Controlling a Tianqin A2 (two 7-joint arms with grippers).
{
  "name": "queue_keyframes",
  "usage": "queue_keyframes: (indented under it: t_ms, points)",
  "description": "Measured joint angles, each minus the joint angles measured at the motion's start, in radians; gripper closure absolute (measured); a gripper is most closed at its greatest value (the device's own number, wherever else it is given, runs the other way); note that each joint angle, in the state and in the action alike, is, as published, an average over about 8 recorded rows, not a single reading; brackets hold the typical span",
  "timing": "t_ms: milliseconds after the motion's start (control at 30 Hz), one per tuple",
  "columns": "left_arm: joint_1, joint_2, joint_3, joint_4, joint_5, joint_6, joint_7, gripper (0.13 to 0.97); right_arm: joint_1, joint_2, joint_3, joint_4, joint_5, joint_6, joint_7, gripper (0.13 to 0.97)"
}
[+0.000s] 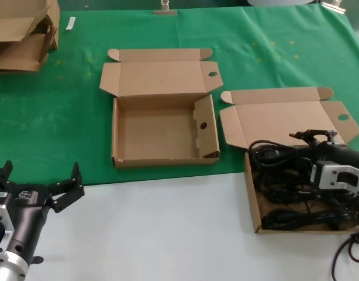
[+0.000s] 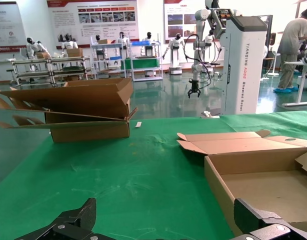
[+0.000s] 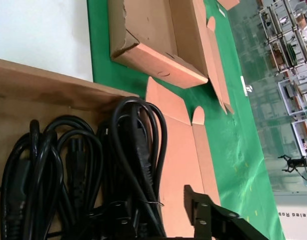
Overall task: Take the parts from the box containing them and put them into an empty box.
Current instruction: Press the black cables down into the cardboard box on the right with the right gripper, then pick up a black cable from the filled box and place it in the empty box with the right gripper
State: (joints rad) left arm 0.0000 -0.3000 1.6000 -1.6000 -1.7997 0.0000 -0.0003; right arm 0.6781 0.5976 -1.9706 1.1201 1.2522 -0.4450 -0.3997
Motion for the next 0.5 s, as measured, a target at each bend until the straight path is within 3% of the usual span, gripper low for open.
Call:
queue_keyframes:
  t_ms: [133, 433, 500]
  points:
    - [0.0, 0.0, 0.0, 0.0, 0.0, 0.0, 0.0, 0.132, -0.001, -0.003, -0.001, 0.003, -0.004, -0.001, 0.005, 0.712]
    - [0.0, 0.0, 0.0, 0.0, 0.0, 0.0, 0.0, 0.132, -0.022, 0.014, 0.012, 0.04, -0.01, -0.005, 0.034, 0.853]
    - [0.0, 0.0, 0.0, 0.0, 0.0, 0.0, 0.0, 0.132, -0.035, 0.025, 0.021, 0.062, -0.014, -0.007, 0.049, 0.853]
